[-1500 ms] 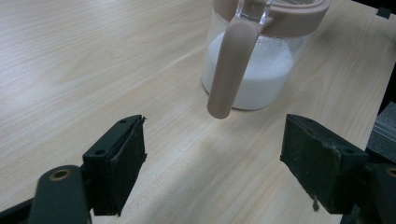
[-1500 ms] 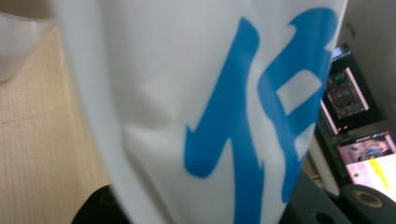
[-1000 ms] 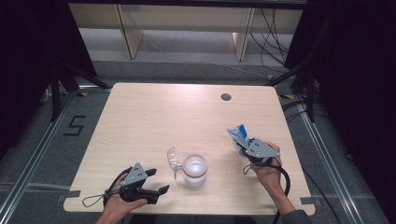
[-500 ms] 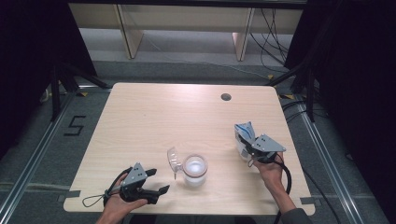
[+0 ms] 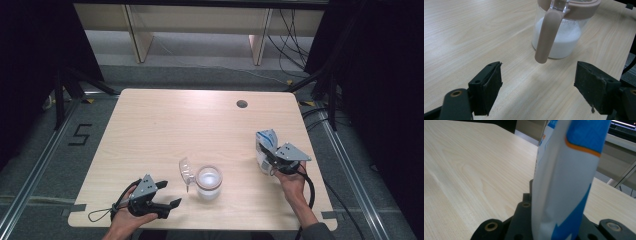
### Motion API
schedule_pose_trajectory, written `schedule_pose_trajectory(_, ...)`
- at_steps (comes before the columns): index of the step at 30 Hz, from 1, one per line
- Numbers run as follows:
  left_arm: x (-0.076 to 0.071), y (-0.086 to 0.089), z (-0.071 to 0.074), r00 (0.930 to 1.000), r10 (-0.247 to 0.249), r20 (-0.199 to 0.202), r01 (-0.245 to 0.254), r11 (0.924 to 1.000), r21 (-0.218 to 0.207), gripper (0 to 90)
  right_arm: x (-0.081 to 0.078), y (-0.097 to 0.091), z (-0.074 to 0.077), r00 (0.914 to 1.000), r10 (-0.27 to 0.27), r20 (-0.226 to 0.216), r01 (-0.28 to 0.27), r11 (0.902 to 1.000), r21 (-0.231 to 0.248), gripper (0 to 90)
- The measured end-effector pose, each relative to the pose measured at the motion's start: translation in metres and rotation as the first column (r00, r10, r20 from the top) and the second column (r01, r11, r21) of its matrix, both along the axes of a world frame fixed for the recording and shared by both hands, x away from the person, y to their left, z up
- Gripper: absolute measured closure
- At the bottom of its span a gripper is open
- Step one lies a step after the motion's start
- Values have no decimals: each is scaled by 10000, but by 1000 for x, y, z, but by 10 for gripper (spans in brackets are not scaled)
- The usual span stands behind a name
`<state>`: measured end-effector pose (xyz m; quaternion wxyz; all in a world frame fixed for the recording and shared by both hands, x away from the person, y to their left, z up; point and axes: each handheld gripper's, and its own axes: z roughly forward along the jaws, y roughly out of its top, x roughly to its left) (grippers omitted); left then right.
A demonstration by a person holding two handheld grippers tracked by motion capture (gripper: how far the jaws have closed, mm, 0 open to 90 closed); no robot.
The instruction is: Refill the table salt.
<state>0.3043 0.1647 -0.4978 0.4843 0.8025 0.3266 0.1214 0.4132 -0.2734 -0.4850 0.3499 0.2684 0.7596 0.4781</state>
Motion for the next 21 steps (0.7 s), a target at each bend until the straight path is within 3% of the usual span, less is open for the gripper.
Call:
schedule_pose_trajectory(1,0,0,0,10000,-6,1,6,10000,13,213,-1,1,-1,9998,-99,-191,104,9996,260,878)
schedule_pose_trajectory(6,0,0,0,10000,-5,6,5,10000,19,213,-2,-2,-2,9997,-192,-159,197,9992,338,846)
schedule_pose_trajectory(7,0,0,0,10000,-9,5,9,10000,22,213,-3,-3,-2,9988,-213,-437,232,9988,423,829)
schedule_pose_trajectory(10,0,0,0,10000,-5,8,5,10000,12,213,-4,-6,-1,9992,-309,-234,321,9981,523,781)
schedule_pose_trajectory(11,0,0,0,10000,-5,4,5,10000,20,213,-6,-6,-2,9978,-403,-534,447,9955,837,770)
schedule_pose_trajectory(12,0,0,0,10000,-5,9,5,10000,22,213,-6,-7,-2,9978,-516,-415,552,9944,903,749)
schedule_pose_trajectory(15,0,0,0,10000,3,11,-3,10000,10,213,-8,-7,0,9972,-468,-589,518,9948,876,712)
schedule_pose_trajectory(16,0,0,0,10000,3,10,-3,10000,16,213,-7,-7,0,9984,-530,-214,546,9953,800,674)
schedule_pose_trajectory(19,0,0,0,10000,-10,10,10,10000,39,213,-10,-6,1,9968,-714,-354,743,9933,890,602)
schedule_pose_trajectory(20,0,0,0,10000,-5,10,5,10000,28,213,-12,-6,2,9954,-695,-654,750,9934,863,566)
schedule_pose_trajectory(21,0,0,0,10000,-4,9,4,10000,27,213,-12,-8,3,9947,-868,-547,912,9923,843,540)
